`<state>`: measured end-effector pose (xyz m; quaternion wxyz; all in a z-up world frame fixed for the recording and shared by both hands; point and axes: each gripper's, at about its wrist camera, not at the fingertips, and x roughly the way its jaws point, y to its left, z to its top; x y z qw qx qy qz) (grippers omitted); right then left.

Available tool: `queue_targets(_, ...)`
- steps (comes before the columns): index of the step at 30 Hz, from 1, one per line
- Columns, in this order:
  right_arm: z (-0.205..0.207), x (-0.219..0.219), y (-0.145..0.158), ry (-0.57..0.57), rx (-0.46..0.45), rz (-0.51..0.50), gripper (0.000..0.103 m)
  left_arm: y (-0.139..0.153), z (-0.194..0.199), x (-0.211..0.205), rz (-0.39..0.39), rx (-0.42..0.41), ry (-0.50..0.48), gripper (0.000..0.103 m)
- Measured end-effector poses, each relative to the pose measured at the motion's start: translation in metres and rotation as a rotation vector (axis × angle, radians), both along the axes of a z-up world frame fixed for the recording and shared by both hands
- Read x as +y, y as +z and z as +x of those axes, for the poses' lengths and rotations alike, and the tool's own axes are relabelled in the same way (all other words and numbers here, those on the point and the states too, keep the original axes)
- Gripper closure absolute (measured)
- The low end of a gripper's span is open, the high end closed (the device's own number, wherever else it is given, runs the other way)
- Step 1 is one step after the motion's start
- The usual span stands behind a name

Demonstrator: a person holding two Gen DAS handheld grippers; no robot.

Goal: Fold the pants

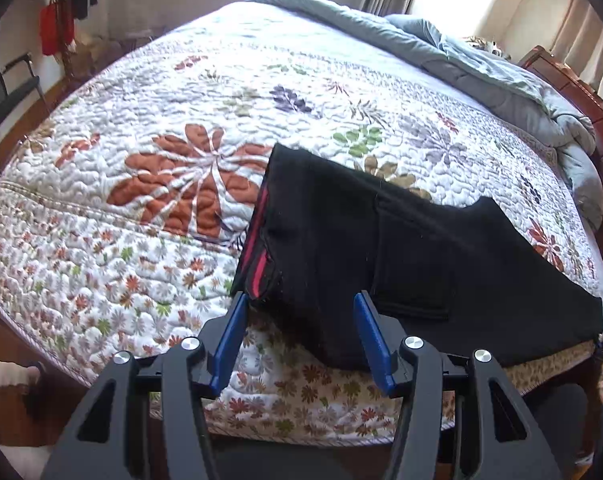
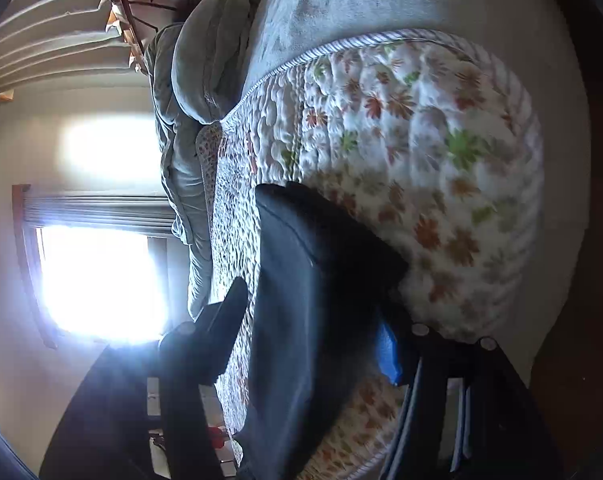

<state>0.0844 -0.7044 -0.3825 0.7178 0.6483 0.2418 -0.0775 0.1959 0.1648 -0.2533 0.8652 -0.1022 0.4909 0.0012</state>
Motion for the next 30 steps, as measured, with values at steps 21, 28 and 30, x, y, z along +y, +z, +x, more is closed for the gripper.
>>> queue_targets(21, 0.012, -0.001, -0.001, 0.063, 0.011, -0.047, 0.066, -0.033, 0.024, 0.003, -0.074, -0.025, 0.118, 0.017)
queue_targets(28, 0.019, 0.008, 0.023, 0.074, 0.043, -0.124, 0.092, -0.039, 0.02, 0.001, -0.062, -0.041, 0.131, 0.016)
queue_targets(30, 0.021, 0.012, 0.033, 0.08, 0.045, -0.153, 0.092, -0.04, 0.019, 0.0, -0.049, -0.039, 0.136, 0.016)
